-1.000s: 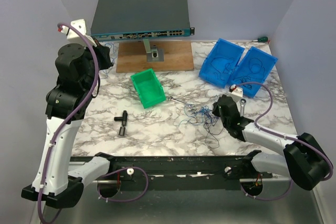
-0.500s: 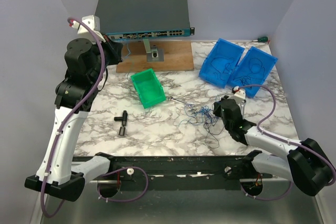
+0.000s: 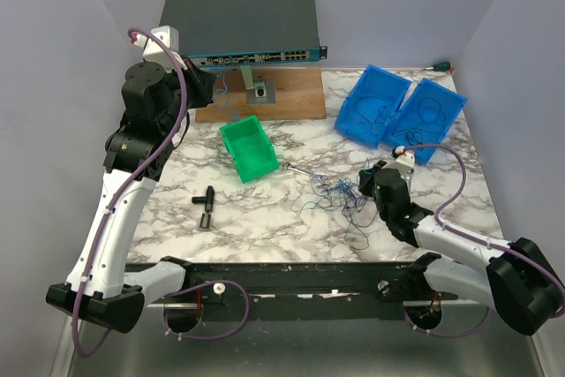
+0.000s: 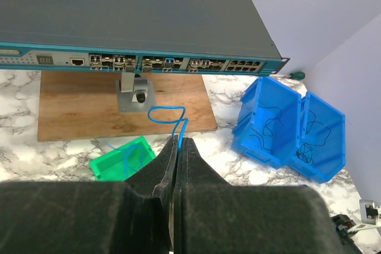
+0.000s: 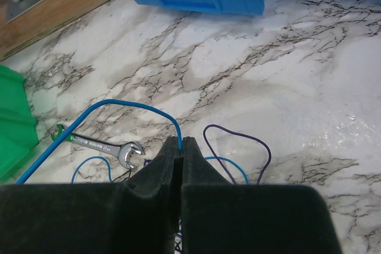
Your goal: Untangle the cables
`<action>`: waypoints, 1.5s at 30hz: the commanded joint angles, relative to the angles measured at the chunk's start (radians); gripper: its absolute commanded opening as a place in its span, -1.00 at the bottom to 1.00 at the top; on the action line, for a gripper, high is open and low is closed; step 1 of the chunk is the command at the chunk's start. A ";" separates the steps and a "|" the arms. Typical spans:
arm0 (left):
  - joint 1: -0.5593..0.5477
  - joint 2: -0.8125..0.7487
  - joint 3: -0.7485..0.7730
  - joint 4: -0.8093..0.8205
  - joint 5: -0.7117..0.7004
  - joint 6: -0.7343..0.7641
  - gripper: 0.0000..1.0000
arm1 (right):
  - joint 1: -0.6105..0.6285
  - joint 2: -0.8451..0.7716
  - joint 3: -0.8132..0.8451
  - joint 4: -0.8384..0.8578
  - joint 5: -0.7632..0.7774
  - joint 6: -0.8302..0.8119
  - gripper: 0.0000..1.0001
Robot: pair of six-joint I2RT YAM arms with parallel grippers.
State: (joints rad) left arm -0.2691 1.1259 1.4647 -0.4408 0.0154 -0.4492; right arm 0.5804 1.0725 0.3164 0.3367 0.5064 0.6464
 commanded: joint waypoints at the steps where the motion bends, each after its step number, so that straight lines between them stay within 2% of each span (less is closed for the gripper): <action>1: 0.005 -0.003 -0.001 0.039 -0.006 0.001 -1.00 | 0.000 0.000 -0.011 0.028 -0.005 -0.013 -0.99; 10: 0.005 -0.006 -0.216 0.170 0.055 -0.064 -1.00 | 0.001 -0.007 -0.015 0.035 -0.024 -0.020 -0.99; 15: 0.005 0.018 -0.254 0.186 0.059 -0.068 -1.00 | 0.001 -0.013 -0.020 0.043 -0.027 -0.022 -0.99; 21: 0.005 0.005 -0.195 0.143 0.080 -0.063 -1.00 | 0.000 -0.010 -0.020 0.045 -0.024 -0.023 -0.99; 27: 0.005 -0.067 -0.143 0.147 0.174 -0.102 -1.00 | 0.001 0.000 -0.014 0.042 -0.021 -0.024 -0.99; 31: 0.005 -0.084 -0.093 0.130 0.172 -0.103 -1.00 | 0.000 0.007 -0.011 0.041 -0.023 -0.025 -0.99; 41: 0.010 0.055 0.042 0.109 0.108 -0.065 -1.00 | 0.000 0.005 -0.015 0.043 -0.026 -0.026 -0.99; 45: 0.011 0.096 0.010 0.138 0.098 -0.065 -1.00 | 0.000 -0.004 -0.017 0.045 -0.025 -0.028 -0.99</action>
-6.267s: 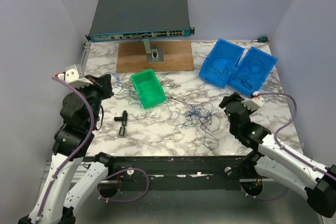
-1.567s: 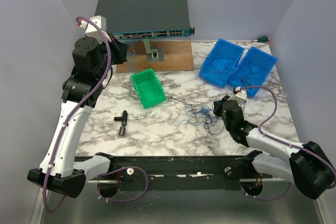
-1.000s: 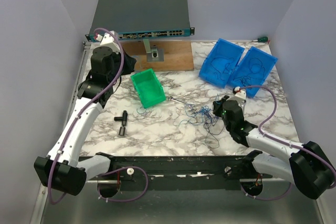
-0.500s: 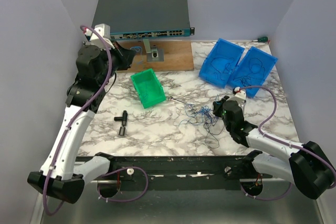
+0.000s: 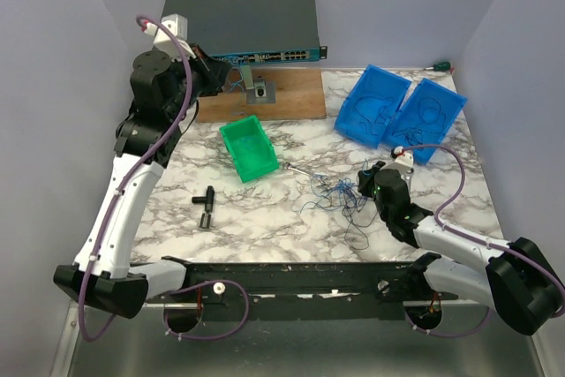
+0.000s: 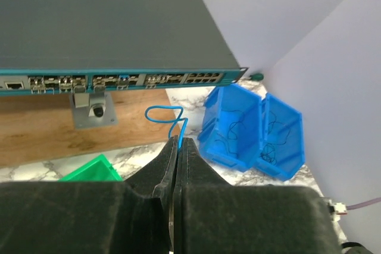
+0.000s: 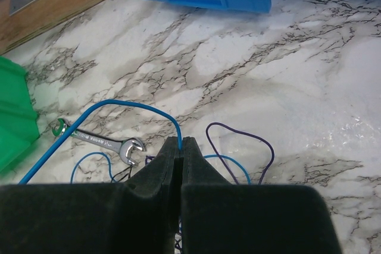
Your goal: Untangle the cables
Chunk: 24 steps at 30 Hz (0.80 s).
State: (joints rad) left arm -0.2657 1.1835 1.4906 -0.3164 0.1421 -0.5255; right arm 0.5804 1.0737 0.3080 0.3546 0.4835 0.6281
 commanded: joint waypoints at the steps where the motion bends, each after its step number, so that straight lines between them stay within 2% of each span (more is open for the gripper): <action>1: 0.008 0.041 -0.048 0.032 -0.034 0.013 -1.00 | 0.001 -0.008 -0.010 0.027 -0.002 -0.009 -0.98; 9: 0.008 0.045 -0.303 0.172 -0.114 0.016 -1.00 | 0.000 -0.016 -0.015 0.032 -0.008 -0.008 -0.99; 14: 0.008 0.115 -0.437 0.212 -0.124 -0.004 -1.00 | 0.000 -0.021 -0.017 0.032 -0.004 -0.007 -0.99; 20: 0.008 0.336 -0.347 0.057 -0.120 -0.029 -1.00 | 0.001 -0.030 -0.023 0.032 0.001 -0.008 -0.99; 24: 0.010 0.436 -0.314 0.055 -0.086 -0.054 -1.00 | 0.001 -0.032 -0.024 0.029 0.002 -0.010 -0.98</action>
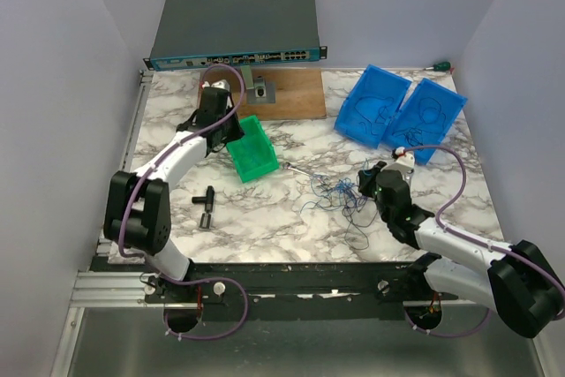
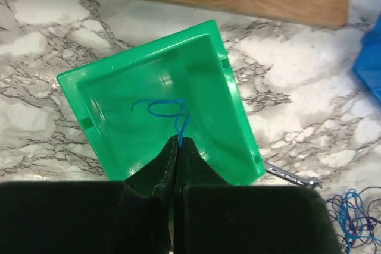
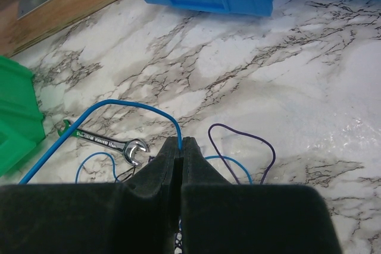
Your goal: Untangle the cables
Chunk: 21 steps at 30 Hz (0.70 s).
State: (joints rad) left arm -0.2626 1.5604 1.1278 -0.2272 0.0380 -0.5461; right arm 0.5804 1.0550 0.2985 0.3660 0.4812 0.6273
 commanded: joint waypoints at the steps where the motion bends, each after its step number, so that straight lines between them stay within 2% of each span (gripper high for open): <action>1: 0.006 0.072 0.051 -0.025 0.023 -0.038 -1.00 | 0.001 -0.014 -0.015 0.017 0.003 -0.009 -0.99; 6: 0.007 0.106 0.090 -0.042 0.065 -0.033 -0.99 | 0.002 -0.016 -0.007 0.049 -0.044 -0.063 -0.99; 7: 0.007 0.103 0.096 -0.048 0.074 -0.025 -0.91 | 0.000 -0.019 0.008 0.044 -0.068 -0.078 -0.99; 12: 0.005 0.006 0.040 -0.002 0.145 0.010 -0.21 | 0.001 -0.029 0.115 -0.020 -0.257 -0.120 -0.98; 14: 0.002 -0.050 0.002 0.021 0.160 0.018 0.00 | 0.001 -0.018 0.174 -0.059 -0.342 -0.123 -0.99; 18: -0.013 -0.145 -0.041 0.022 0.165 0.033 0.55 | 0.002 0.010 0.273 -0.162 -0.434 -0.114 -0.99; 21: -0.018 -0.197 -0.055 -0.001 0.164 0.045 0.83 | 0.001 0.021 0.331 -0.201 -0.473 -0.115 -0.99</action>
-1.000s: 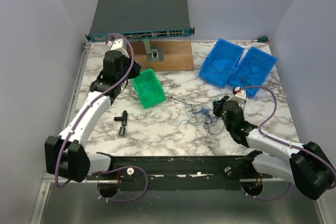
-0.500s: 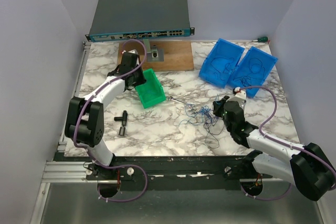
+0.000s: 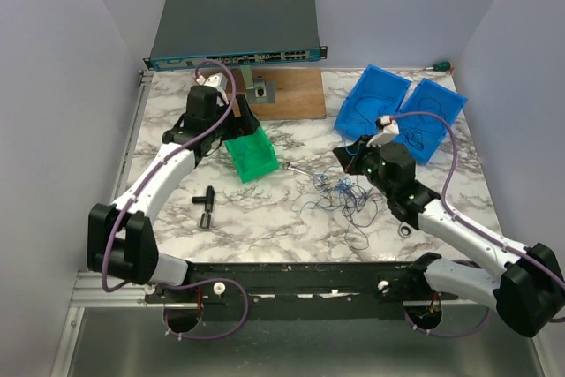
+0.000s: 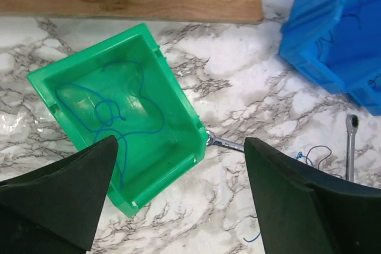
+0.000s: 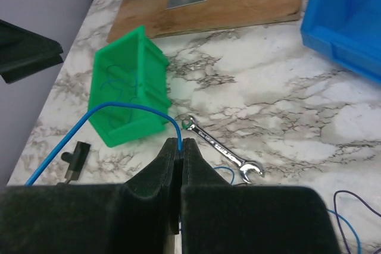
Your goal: Untangle the cables
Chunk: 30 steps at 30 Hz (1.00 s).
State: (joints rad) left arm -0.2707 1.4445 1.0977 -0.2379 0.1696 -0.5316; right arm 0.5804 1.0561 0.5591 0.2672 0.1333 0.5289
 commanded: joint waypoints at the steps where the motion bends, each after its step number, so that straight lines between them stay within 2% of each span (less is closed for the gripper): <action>1: -0.011 -0.097 -0.031 0.007 0.039 0.036 0.90 | 0.001 0.025 0.100 -0.122 -0.159 -0.018 -0.99; 5: -0.047 -0.196 -0.103 0.097 0.147 0.081 0.92 | 0.000 0.053 0.206 -0.197 -0.206 -0.019 -0.98; 9: -0.157 -0.314 -0.229 0.282 0.187 0.148 0.92 | 0.001 0.076 0.320 -0.264 -0.227 -0.010 -0.99; 13: -0.273 -0.353 -0.328 0.486 0.231 0.211 0.91 | 0.001 0.089 0.404 -0.329 -0.251 -0.007 -0.99; 18: -0.371 -0.305 -0.376 0.648 0.205 0.213 0.92 | 0.001 0.091 0.464 -0.362 -0.292 0.010 -0.99; 24: -0.450 -0.129 -0.292 0.702 0.198 0.195 0.88 | 0.001 0.054 0.482 -0.370 -0.283 0.028 -0.98; 26: -0.469 -0.072 -0.252 0.716 0.205 0.189 0.83 | 0.001 0.046 0.487 -0.376 -0.289 0.031 -0.99; 28: -0.486 -0.013 -0.210 0.725 0.219 0.182 0.67 | 0.001 0.040 0.492 -0.384 -0.290 0.034 -0.99; 29: -0.490 0.016 -0.190 0.723 0.228 0.178 0.56 | 0.001 0.038 0.496 -0.388 -0.287 0.034 -0.98; 30: -0.493 0.036 -0.169 0.722 0.236 0.171 0.34 | 0.000 0.034 0.499 -0.394 -0.286 0.032 -0.99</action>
State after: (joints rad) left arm -0.7403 1.4090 0.8440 0.4210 0.3580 -0.3481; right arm 0.5804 1.1202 1.0130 -0.0864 -0.1265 0.5507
